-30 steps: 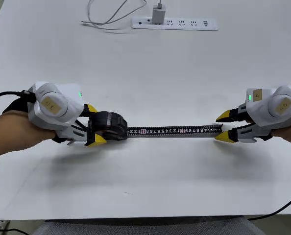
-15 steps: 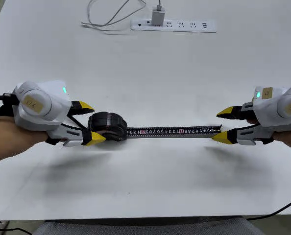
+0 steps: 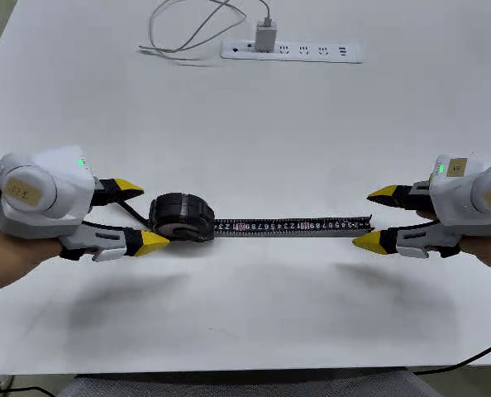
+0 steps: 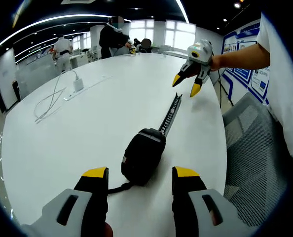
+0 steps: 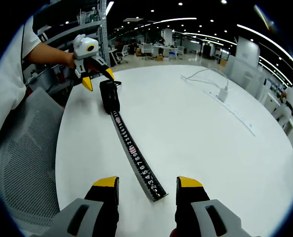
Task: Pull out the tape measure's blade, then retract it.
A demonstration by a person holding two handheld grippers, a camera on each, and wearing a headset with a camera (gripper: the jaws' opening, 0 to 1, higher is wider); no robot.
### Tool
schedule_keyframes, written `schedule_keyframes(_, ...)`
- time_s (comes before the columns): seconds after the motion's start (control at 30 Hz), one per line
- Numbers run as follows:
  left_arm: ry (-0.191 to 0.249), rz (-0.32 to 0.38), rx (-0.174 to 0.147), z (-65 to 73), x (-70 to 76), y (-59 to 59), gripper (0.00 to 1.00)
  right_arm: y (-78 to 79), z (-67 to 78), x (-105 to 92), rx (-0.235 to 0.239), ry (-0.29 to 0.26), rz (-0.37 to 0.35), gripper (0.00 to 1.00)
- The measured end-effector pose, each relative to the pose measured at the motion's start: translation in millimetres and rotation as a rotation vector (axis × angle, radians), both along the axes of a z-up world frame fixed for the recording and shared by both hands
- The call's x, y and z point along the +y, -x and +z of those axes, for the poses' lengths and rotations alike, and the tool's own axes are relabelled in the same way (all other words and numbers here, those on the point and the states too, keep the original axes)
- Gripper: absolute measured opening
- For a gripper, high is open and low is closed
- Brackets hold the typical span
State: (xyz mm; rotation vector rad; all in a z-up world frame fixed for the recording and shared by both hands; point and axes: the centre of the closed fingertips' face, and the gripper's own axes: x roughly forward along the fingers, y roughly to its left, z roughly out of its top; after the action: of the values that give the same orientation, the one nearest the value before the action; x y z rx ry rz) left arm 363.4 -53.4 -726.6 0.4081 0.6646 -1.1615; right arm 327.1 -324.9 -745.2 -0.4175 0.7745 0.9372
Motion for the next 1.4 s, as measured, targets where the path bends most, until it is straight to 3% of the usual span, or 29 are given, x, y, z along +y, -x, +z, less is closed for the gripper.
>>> schedule_keyframes(0.3,0.029,0.056,-0.005,9.0,8.6,1.4,0.51,5.6,8.8,-0.7,-0.025,-0.012,-0.039,0.5)
schedule_keyframes(0.57,0.047,0.116,-0.007,14.7,20.6,7.0,0.59,16.3,11.8,-3.0,-0.033,-0.016,-0.092,0.59)
schedule_keyframes(1.07,0.076,0.222,-0.017,17.6,46.0,20.5,0.77,33.7,20.1,1.7,-0.048,-0.04,-0.151,0.73)
schedule_keyframes(1.4,0.089,0.271,0.001,14.7,61.0,34.0,0.82,45.5,21.0,-0.7,-0.05,-0.052,-0.18,0.77)
